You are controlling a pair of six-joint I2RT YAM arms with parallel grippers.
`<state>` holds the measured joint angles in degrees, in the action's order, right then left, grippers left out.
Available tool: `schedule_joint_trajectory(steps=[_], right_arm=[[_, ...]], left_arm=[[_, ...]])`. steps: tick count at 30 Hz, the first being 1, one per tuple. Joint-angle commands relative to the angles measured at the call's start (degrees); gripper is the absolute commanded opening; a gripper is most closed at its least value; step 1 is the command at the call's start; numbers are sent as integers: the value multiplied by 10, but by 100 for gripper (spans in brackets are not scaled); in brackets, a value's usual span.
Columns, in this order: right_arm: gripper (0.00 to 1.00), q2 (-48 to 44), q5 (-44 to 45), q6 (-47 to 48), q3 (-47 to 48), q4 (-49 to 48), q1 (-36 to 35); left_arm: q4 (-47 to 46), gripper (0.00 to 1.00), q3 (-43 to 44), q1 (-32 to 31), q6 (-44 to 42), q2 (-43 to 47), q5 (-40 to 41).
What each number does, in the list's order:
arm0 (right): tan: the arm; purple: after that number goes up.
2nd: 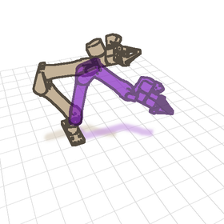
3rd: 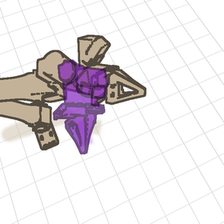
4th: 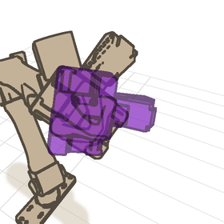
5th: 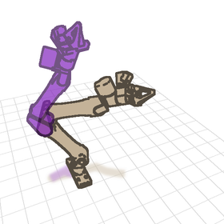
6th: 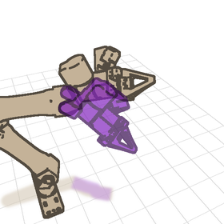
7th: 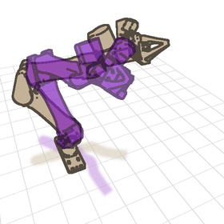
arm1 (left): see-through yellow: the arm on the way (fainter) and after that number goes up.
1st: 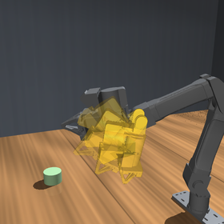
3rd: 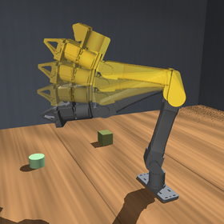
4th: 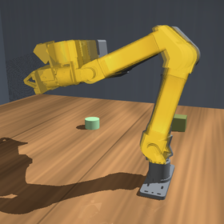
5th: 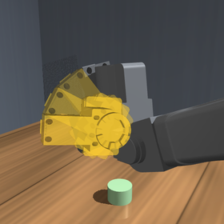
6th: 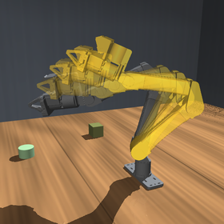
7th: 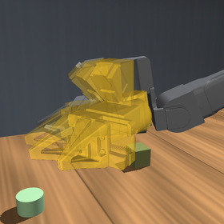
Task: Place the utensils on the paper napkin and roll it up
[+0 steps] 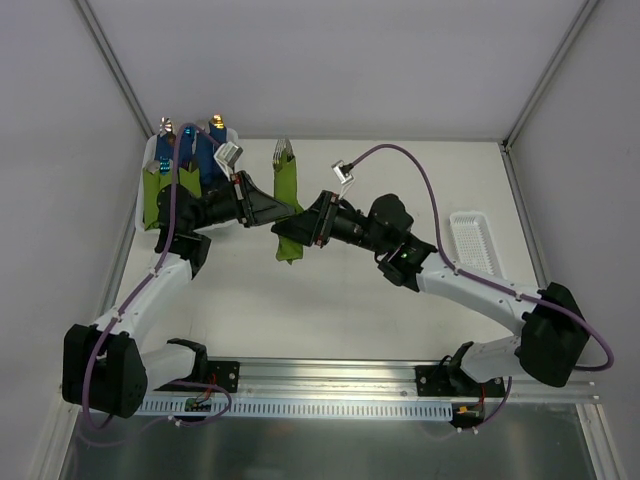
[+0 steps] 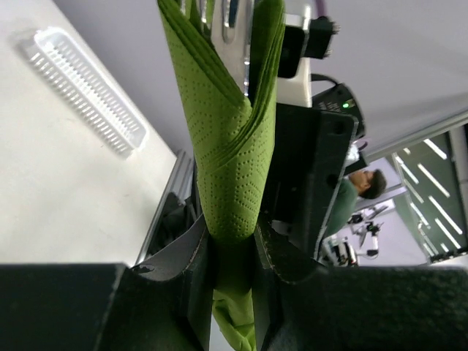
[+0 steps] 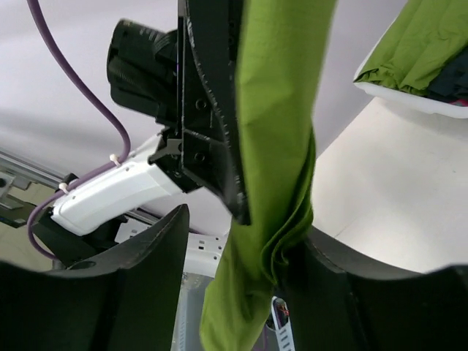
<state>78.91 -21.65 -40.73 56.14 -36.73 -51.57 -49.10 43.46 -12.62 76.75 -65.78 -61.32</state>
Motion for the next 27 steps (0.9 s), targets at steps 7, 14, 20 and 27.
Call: schedule_joint_trajectory(steps=[7, 14, 20, 27], right_arm=[[54, -76, -1, 66, 27, 72, 27], [45, -59, -20, 64, 36, 71, 25], [21, -52, -17, 64, 36, 71, 24], [0, -54, -14, 70, 33, 64, 25]], left_arm=[[147, 0, 68, 4, -151, 18, -46], [114, 0, 65, 4, -122, 10, -52], [113, 0, 65, 4, -116, 6, -53], [118, 4, 57, 5, -107, 7, -59]])
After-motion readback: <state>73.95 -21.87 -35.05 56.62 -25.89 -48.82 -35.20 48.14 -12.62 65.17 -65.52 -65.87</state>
